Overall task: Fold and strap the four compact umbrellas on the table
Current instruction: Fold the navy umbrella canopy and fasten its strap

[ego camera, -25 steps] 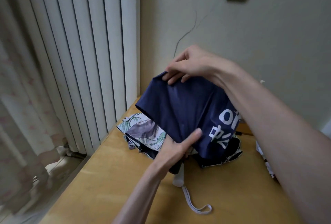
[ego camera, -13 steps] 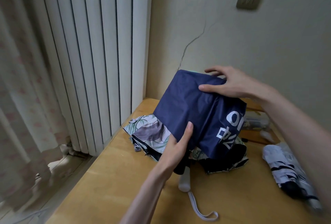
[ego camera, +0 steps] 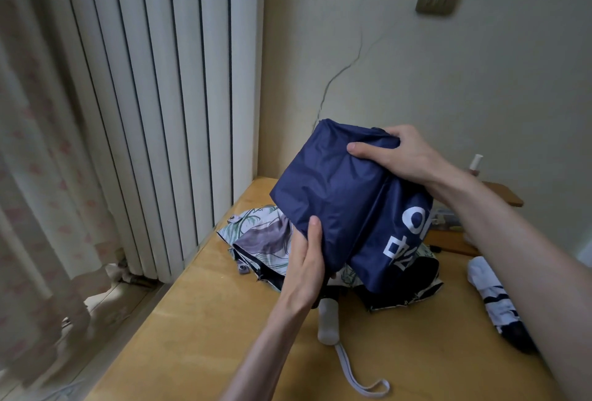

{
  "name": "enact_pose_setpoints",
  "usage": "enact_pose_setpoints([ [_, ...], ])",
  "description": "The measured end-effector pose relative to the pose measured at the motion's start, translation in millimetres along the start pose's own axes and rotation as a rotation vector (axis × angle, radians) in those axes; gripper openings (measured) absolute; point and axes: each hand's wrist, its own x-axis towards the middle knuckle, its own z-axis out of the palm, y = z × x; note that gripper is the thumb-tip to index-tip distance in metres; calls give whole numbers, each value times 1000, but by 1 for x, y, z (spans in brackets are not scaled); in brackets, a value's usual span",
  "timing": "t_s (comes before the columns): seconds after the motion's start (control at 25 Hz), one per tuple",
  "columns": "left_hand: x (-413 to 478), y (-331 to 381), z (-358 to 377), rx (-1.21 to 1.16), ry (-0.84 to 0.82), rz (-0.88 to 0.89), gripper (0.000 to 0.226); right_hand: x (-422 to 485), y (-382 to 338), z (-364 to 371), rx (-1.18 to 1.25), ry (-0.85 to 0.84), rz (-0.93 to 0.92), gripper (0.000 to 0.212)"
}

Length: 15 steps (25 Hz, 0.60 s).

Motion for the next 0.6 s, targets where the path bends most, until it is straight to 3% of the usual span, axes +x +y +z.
enact_pose_setpoints([
  [0.08, 3, 2, -5, -18, 37, -17, 58, -5, 4, 4, 86, 20, -127, 7],
  [0.16, 11, -1, -10, -14, 33, -50, 48, -8, 7, 3, 110, 63, -196, 6],
  [0.24, 13, -1, -12, 91, 121, -27, 54, -8, 9, 0, 62, 108, -213, 10],
  [0.32, 11, 7, -13, 313, 366, 185, 56, -7, 8, -3, -36, 160, -188, 21],
  [0.36, 8, 11, -11, 368, 399, 358, 55, -6, 8, -3, -107, 193, -173, 27],
  [0.44, -1, 15, -1, 427, 170, 544, 66, -7, 2, -1, -247, 261, -133, 33],
  [0.52, -8, 10, 11, 542, -63, 493, 98, -11, -6, 4, -296, 299, -95, 37],
  [0.6, -11, 2, 17, 524, -96, 426, 114, -15, -14, 8, -298, 294, -59, 40],
])
